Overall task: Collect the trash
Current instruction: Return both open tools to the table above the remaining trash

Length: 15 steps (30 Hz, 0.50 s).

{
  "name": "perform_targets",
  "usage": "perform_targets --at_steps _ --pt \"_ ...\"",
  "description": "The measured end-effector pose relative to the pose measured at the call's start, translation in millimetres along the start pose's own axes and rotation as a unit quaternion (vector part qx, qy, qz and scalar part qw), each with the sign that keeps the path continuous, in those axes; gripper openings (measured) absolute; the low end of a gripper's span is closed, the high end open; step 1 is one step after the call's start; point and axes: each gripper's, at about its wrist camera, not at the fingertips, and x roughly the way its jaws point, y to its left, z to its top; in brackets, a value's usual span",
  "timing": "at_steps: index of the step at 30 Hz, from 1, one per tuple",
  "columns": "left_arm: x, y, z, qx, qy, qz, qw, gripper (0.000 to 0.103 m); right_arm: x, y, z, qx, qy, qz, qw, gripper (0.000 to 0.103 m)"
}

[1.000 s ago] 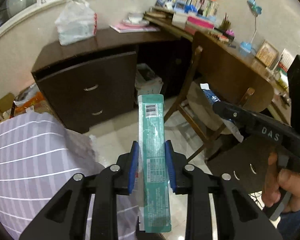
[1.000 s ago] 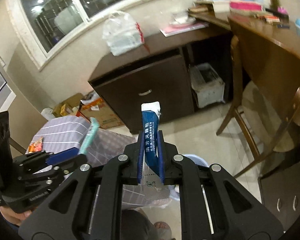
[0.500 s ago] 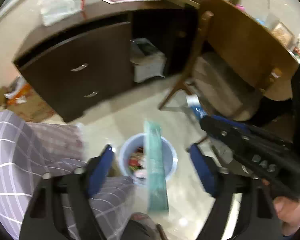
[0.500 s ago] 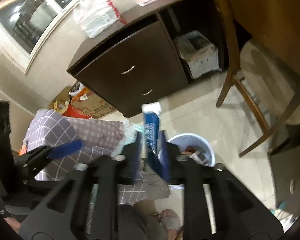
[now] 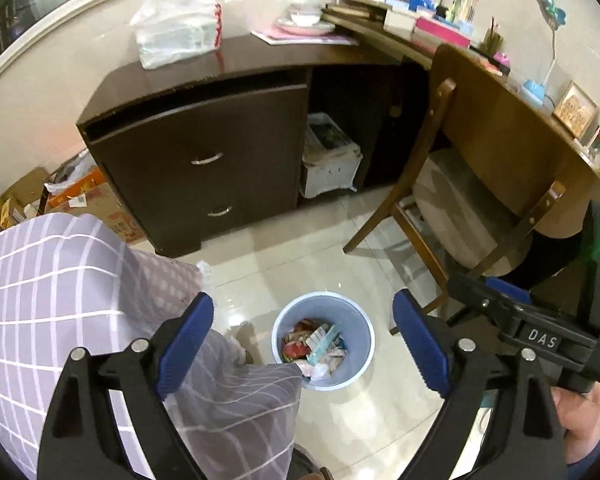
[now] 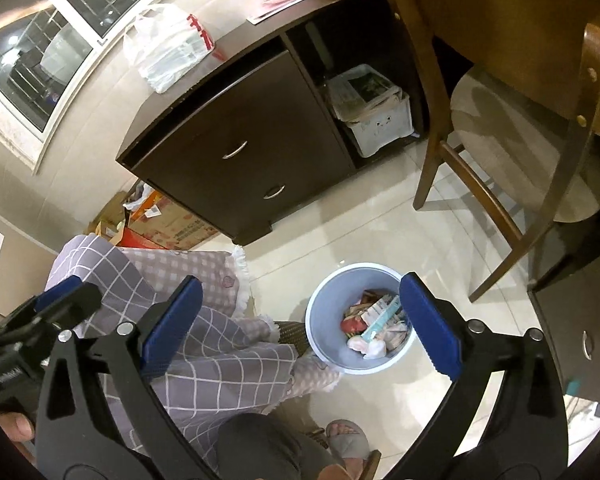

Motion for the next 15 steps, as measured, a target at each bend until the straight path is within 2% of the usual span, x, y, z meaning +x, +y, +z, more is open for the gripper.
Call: perform_targets --at_steps 9,15 --pt "-59 20 -11 -0.006 -0.046 -0.010 0.9989 0.091 -39 42 0 -0.022 -0.037 0.003 0.999 0.097" --pt "-93 39 -23 -0.013 -0.076 0.012 0.9970 0.091 -60 82 -1 -0.055 -0.056 0.017 0.997 0.097"
